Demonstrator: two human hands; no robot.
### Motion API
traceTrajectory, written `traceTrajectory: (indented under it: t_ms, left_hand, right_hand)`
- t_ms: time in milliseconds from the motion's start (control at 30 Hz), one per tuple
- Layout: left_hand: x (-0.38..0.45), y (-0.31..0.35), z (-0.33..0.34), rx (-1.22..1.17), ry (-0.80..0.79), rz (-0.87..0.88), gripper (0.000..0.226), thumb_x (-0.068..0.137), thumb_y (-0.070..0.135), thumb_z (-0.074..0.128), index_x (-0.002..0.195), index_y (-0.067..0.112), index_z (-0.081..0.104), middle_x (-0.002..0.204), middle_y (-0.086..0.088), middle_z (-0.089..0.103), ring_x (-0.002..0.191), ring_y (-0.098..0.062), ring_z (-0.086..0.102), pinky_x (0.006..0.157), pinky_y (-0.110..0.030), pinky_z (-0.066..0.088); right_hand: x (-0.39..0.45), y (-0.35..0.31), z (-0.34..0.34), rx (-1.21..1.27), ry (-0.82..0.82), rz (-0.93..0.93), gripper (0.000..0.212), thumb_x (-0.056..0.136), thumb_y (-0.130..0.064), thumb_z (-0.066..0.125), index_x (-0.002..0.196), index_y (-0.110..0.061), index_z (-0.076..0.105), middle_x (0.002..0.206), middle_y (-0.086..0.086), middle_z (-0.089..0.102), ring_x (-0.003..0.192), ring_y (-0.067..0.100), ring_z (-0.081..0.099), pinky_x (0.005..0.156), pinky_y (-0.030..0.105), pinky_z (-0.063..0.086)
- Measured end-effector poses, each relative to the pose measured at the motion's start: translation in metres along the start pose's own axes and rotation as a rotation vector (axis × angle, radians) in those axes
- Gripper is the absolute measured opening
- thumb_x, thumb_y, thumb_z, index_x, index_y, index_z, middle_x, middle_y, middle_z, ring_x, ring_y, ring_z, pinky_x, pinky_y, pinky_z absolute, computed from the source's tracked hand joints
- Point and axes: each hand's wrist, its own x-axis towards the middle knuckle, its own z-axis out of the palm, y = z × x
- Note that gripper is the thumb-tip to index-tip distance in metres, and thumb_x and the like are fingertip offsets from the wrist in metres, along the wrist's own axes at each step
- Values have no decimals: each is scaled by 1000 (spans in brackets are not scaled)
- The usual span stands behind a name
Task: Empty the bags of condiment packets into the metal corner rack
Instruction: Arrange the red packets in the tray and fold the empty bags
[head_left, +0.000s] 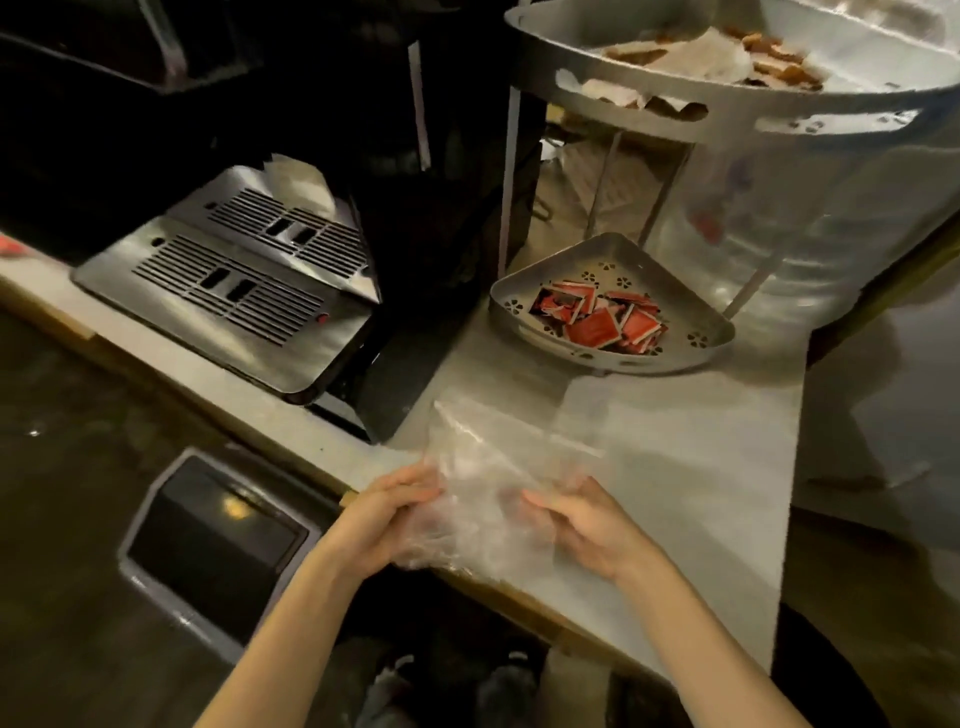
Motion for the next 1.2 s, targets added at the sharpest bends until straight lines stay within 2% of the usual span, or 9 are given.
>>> traceTrajectory:
  t_ms: [200, 333, 433, 533, 667, 767, 867, 1000, 1200]
  left_hand:
    - [-28, -15, -69, -177, 216, -62, 26, 90, 5, 40, 84, 3, 65, 69, -11, 71, 65, -22, 68, 65, -32, 55]
    - [-54, -6, -131, -266, 282, -49, 35, 90, 7, 38, 64, 3, 61, 47, -9, 61, 40, -19, 59, 40, -20, 49]
    - [-79, 8, -187, -304, 143, -47, 31, 73, 24, 50, 56, -1, 61, 51, -13, 59, 44, -23, 57, 45, -20, 48]
    - [-96, 13, -247, -48, 37, -37, 30, 49, 28, 72, 66, 4, 65, 65, -7, 64, 60, -20, 58, 56, -24, 48]
    - [-103, 12, -311, 420, 130, 31, 21, 66, 3, 61, 80, 15, 70, 81, -8, 64, 75, -21, 56, 61, -22, 50]
    - [-96, 1, -346, 800, 428, 127, 27, 73, 0, 66, 95, 15, 70, 100, -2, 62, 95, -15, 57, 87, -28, 49]
    - [-91, -21, -355, 1038, 711, 153, 24, 77, 12, 65, 101, 16, 68, 107, -1, 58, 98, -13, 55, 82, -22, 38]
    - [-74, -56, -360, 859, 572, 31, 45, 88, 16, 53, 132, 13, 44, 114, 1, 57, 97, -16, 56, 79, -20, 37]
    - [-38, -91, -376, 517, 737, 90, 66, 91, 21, 53, 142, 17, 12, 109, 7, 56, 88, -1, 57, 75, -8, 43]
  right_hand:
    - [13, 18, 64, -12, -184, 110, 26, 89, 0, 47, 95, -9, 71, 89, 8, 72, 80, 21, 69, 64, 29, 56]
    - [34, 44, 123, 42, -250, 210, 44, 81, -14, 34, 105, -4, 69, 104, 18, 64, 94, 31, 57, 75, 36, 49]
    - [48, 66, 173, -29, -167, 226, 37, 92, -15, 37, 77, -12, 71, 88, 11, 69, 78, 21, 64, 67, 32, 50]
    - [69, 92, 217, -221, -146, 239, 35, 93, -26, 41, 100, -5, 69, 107, 16, 69, 96, 24, 66, 83, 31, 52]
    - [101, 124, 266, -328, -137, 306, 42, 93, -25, 36, 115, 0, 61, 119, 21, 63, 110, 32, 59, 89, 38, 48]
    - [129, 149, 305, -611, -181, 257, 36, 94, -18, 46, 125, -2, 54, 133, 15, 53, 114, 21, 52, 93, 31, 41]
    - [150, 187, 329, -860, -243, 31, 40, 95, -9, 41, 136, -7, 42, 148, 6, 33, 137, 17, 31, 108, 23, 23]
    - [165, 235, 333, -1470, -329, -283, 57, 93, -13, 41, 146, -16, 20, 157, -6, 12, 143, 16, 12, 116, 31, 12]
    - [190, 280, 337, -1610, -472, -286, 65, 88, -14, 51, 146, -14, 20, 153, 4, 24, 142, 23, 17, 116, 36, 13]
